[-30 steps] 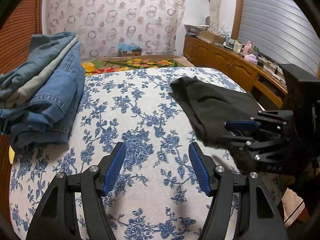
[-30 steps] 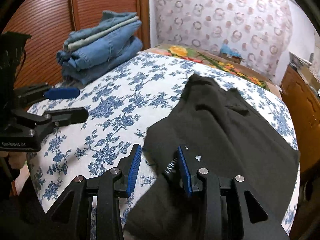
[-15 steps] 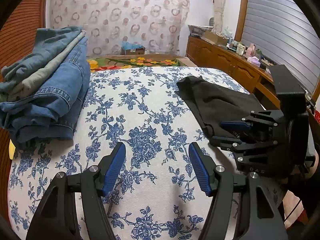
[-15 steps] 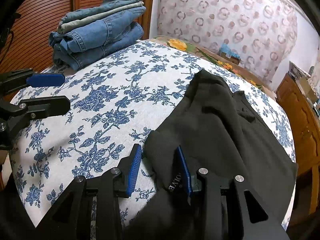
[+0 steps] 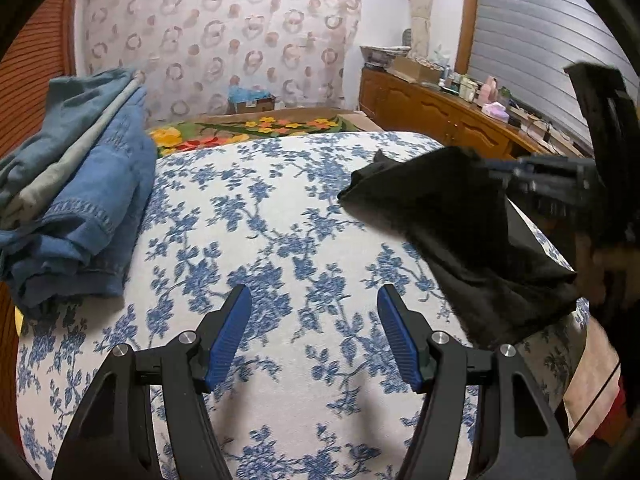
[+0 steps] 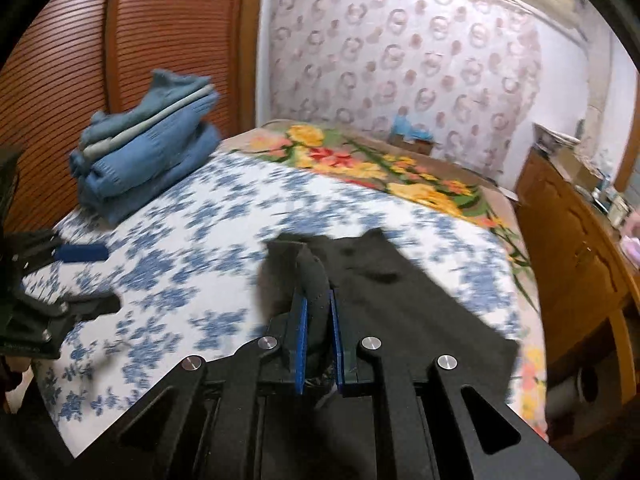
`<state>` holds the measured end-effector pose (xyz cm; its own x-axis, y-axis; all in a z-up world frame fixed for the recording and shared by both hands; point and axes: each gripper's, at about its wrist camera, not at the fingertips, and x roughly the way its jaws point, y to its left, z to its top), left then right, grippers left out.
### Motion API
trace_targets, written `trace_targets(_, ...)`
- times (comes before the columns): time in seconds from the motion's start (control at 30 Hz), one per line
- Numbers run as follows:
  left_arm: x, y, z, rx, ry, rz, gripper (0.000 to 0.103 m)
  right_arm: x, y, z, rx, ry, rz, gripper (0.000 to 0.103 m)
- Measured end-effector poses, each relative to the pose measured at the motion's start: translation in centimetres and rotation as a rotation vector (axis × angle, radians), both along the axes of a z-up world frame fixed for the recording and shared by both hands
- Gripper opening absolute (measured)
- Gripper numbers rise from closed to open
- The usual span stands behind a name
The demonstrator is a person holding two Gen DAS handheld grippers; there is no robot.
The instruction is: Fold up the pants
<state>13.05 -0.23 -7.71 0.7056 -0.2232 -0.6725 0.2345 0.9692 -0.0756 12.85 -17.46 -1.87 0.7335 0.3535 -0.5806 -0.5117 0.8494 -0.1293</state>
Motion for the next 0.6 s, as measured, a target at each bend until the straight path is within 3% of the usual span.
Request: trace_targets(0.6,0.7,-3.8,0.3,0.026,0.009,-0.088,0.066,5.9,-8.2,0.3,0.055,0.024,-0.284,0.011)
